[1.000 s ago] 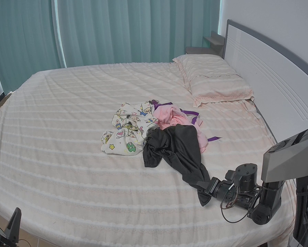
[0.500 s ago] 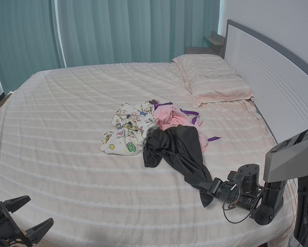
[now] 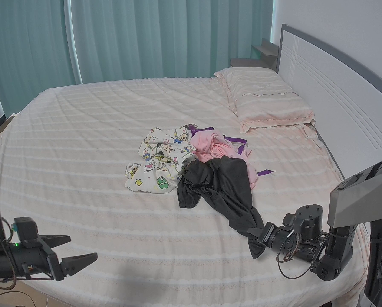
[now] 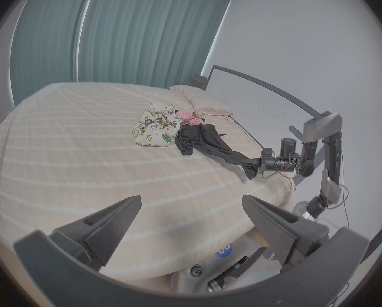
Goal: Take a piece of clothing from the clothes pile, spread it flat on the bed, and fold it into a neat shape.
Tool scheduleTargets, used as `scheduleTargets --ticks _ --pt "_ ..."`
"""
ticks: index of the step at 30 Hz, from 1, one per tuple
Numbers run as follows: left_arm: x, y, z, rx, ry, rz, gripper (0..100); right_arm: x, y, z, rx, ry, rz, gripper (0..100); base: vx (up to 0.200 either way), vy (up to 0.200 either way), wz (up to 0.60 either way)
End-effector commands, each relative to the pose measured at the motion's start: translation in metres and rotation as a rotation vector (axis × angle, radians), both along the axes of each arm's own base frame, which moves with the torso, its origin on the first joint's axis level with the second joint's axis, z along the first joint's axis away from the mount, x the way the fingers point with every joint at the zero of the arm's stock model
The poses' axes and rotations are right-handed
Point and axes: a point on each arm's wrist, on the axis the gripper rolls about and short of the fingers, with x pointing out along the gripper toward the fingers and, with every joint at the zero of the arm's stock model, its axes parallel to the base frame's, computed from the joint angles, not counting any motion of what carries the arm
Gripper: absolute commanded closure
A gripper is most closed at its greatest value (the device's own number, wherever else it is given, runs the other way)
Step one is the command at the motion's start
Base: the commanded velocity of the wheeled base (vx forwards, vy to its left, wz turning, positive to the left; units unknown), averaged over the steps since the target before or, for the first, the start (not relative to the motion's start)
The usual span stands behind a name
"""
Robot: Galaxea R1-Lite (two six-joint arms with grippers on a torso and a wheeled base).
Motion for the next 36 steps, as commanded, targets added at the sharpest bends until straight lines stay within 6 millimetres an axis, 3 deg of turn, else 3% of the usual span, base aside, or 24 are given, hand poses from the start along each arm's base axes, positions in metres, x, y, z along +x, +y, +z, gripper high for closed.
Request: scheduleTargets --ticks 1,5,6,9,10,13,20,36 --pt "0.065 -0.026 -0.040 -0.088 0.242 0.002 0 -0.001 0.000 0.003 0.008 -0.014 0.003 100 0.000 0.000 0.00" --pt "0.094 -0.046 -0.053 -0.156 0.289 0.008 0 -0.002 0.002 0.003 0.010 -0.015 0.008 100 0.000 0.000 0.00" --pt "0.096 -0.046 -0.054 -0.156 0.290 0.009 0 -0.001 0.002 0.003 0.008 -0.016 0.009 100 0.000 0.000 0.00" --pt "0.125 -0.066 -0.071 -0.096 0.289 0.071 0 -0.002 0.002 0.004 0.009 -0.017 0.009 100 0.000 0.000 0.00" --pt "0.125 -0.066 -0.071 -0.096 0.289 0.071 0 -0.002 0.002 0.004 0.009 -0.017 0.009 100 0.000 0.000 0.00" --pt "0.152 -0.100 -0.091 -0.049 0.296 0.178 0 -0.002 0.002 0.005 0.011 -0.021 0.008 100 0.000 0.000 0.00" --pt "0.192 -0.152 -0.104 -0.163 0.283 0.283 0 -0.003 0.001 0.008 0.011 -0.027 0.007 100 0.000 0.000 0.00" --pt "0.246 -0.188 -0.145 -0.178 0.240 0.285 0 -0.019 0.008 0.023 0.024 -0.046 0.061 100 0.000 0.000 0.00"
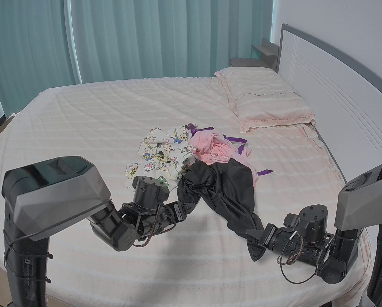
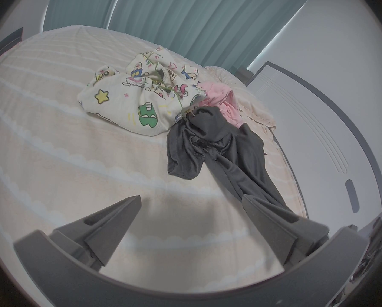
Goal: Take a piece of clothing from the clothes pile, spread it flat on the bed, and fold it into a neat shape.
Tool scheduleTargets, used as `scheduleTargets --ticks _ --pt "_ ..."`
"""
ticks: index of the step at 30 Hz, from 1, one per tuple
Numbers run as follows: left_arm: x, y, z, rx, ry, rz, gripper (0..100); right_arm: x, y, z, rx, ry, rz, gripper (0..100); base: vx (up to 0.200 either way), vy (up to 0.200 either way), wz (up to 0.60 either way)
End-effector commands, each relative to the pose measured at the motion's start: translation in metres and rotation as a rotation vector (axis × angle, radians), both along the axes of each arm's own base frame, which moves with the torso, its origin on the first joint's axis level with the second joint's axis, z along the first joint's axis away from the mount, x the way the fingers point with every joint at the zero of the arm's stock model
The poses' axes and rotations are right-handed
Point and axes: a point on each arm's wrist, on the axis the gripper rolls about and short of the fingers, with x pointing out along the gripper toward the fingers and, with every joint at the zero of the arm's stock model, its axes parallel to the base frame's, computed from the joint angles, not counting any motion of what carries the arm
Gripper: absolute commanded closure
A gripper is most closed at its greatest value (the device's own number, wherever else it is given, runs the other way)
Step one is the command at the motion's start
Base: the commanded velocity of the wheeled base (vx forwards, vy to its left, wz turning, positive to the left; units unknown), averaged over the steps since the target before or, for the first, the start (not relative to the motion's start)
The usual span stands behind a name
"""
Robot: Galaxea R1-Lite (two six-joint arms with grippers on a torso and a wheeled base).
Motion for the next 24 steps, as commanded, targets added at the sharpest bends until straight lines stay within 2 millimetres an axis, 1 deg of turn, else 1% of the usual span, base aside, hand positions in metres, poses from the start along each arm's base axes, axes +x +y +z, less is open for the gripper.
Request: scheduleTargets --ticks 1,3,4,9,11,14,18,19,23,24 --pt "0.014 -0.010 -0.024 0.014 0.011 0.001 0 -0.004 0.003 0.006 0.014 -0.023 0.016 100 0.000 0.000 0.00" --pt "0.027 -0.016 -0.030 0.011 -0.015 0.018 0 -0.005 0.004 0.007 0.016 -0.027 0.021 100 0.000 0.000 0.00" --pt "0.027 -0.016 -0.030 0.011 -0.015 0.018 0 -0.005 0.004 0.007 0.016 -0.027 0.021 100 0.000 0.000 0.00" --pt "0.045 -0.026 -0.039 -0.006 -0.048 0.020 0 -0.005 0.005 0.009 0.016 -0.030 0.024 100 0.000 0.000 0.00" --pt "0.049 -0.029 -0.042 -0.004 -0.051 0.022 0 -0.005 0.005 0.008 0.015 -0.029 0.024 100 0.000 0.000 0.00" --pt "0.057 -0.033 -0.043 -0.015 -0.073 0.026 0 -0.005 0.005 0.008 0.015 -0.029 0.024 100 0.000 0.000 0.00" --pt "0.060 -0.035 -0.047 -0.013 -0.081 0.033 0 -0.005 0.005 0.008 0.017 -0.032 0.024 100 0.000 0.000 0.00" --pt "0.065 -0.037 -0.050 -0.009 -0.096 0.050 0 -0.005 0.005 0.008 0.017 -0.032 0.026 100 0.000 0.000 0.00" --pt "0.070 -0.038 -0.054 -0.001 -0.106 0.075 0 -0.005 0.005 0.009 0.018 -0.033 0.024 100 0.000 0.000 0.00" --pt "0.071 -0.038 -0.054 0.001 -0.106 0.075 100 -0.005 0.005 0.009 0.018 -0.033 0.024 100 0.000 0.000 0.00"
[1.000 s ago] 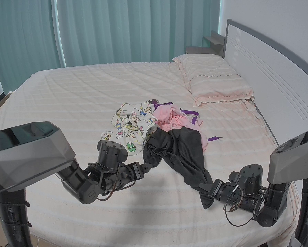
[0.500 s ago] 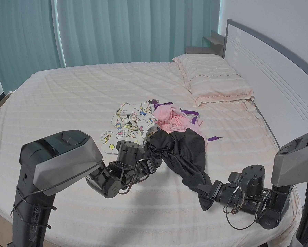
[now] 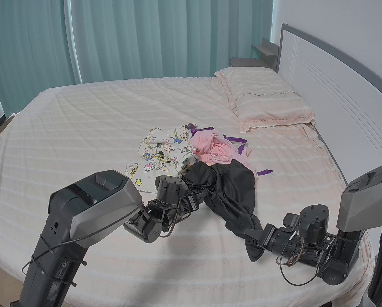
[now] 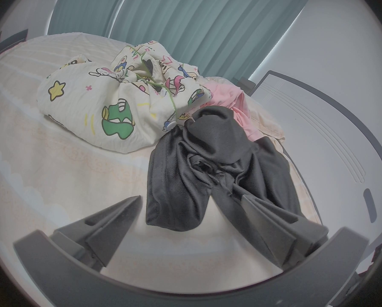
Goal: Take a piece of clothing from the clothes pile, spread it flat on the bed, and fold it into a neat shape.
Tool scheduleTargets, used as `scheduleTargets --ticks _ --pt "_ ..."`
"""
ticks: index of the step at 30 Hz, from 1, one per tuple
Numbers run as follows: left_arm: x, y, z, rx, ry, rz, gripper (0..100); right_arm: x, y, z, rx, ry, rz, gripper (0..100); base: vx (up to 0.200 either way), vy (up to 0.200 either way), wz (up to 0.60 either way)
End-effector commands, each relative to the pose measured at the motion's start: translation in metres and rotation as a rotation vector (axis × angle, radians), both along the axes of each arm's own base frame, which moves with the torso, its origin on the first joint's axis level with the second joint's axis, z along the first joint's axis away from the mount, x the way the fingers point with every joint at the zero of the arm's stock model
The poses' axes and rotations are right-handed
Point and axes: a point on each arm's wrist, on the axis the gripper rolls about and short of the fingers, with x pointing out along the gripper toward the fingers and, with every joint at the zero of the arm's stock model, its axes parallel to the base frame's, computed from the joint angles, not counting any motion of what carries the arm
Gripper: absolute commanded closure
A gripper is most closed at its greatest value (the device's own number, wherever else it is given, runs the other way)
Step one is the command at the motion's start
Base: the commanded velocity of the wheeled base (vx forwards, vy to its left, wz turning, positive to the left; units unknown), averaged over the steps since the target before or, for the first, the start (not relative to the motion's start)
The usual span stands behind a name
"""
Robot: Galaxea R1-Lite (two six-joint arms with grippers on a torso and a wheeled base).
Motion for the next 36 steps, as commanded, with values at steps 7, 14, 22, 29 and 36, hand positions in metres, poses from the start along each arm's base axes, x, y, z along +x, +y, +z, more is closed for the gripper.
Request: scheduleTargets --ticks 7,14,22,29,36 --pt "0.003 0.001 -0.007 0.015 -0.001 0.030 100 0.001 0.000 0.001 0.009 -0.012 0.000 100 0.000 0.000 0.00" --pt "-0.015 0.015 0.015 0.050 0.010 0.080 100 0.001 0.000 0.002 0.011 -0.016 -0.001 100 0.000 0.000 0.00" --pt "-0.067 0.039 0.089 -0.033 -0.034 0.081 100 -0.003 0.005 0.026 0.060 -0.090 0.010 100 0.000 0.000 0.00" --pt "-0.126 0.064 0.163 -0.168 -0.163 0.049 100 -0.009 -0.005 0.106 0.224 -0.361 0.000 100 0.000 0.000 0.00" --pt "-0.160 0.085 0.221 -0.339 -0.338 0.063 100 -0.011 -0.023 0.172 0.287 -0.655 -0.049 100 0.000 0.000 0.00"
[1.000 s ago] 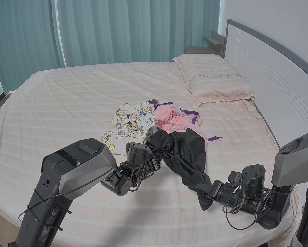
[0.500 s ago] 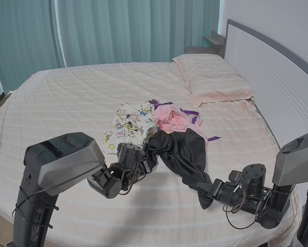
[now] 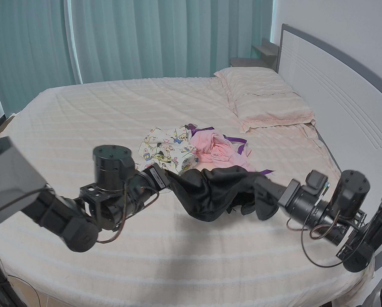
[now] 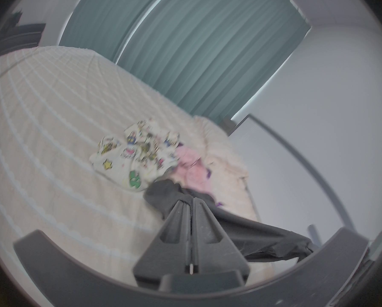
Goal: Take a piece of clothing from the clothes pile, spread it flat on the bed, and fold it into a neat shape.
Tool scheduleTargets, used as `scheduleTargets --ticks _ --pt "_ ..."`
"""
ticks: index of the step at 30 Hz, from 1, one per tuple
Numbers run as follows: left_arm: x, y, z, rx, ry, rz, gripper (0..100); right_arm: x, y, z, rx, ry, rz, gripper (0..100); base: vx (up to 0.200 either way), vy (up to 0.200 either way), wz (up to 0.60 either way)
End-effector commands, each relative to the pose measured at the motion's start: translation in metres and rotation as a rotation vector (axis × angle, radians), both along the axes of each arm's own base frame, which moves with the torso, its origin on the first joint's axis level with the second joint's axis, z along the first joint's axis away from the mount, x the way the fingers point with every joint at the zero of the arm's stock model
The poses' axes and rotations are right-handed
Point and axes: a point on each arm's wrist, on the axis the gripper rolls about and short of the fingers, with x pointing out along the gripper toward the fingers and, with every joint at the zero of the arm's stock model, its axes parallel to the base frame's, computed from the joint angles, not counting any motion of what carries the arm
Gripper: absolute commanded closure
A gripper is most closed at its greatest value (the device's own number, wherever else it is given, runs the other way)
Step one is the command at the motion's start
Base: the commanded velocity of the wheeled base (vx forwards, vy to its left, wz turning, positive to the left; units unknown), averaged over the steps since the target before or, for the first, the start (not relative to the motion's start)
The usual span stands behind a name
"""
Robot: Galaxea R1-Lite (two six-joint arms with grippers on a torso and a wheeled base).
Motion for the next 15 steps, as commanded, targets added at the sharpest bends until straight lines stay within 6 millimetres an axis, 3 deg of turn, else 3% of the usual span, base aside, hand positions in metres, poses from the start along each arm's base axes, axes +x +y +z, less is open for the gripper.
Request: scheduleTargets --ticks 1,5,10,11,15 --pt "-0.058 0.032 0.074 -0.187 -0.200 -0.008 100 -0.010 -0.024 0.090 0.134 -0.365 -0.066 100 0.000 0.000 0.00" --pt "-0.066 0.038 0.068 -0.169 -0.186 0.002 100 -0.012 -0.027 0.093 0.136 -0.378 -0.071 100 0.000 0.000 0.00" --pt "-0.077 0.045 0.051 -0.153 -0.156 0.013 100 -0.013 -0.027 0.064 0.079 -0.262 -0.059 100 0.000 0.000 0.00" --pt "-0.080 0.047 0.045 -0.149 -0.158 0.012 100 -0.012 -0.025 0.049 0.051 -0.207 -0.049 100 0.000 0.000 0.00" --pt "-0.083 0.049 0.039 -0.151 -0.161 0.011 100 -0.011 -0.022 0.033 0.019 -0.144 -0.038 100 0.000 0.000 0.00"
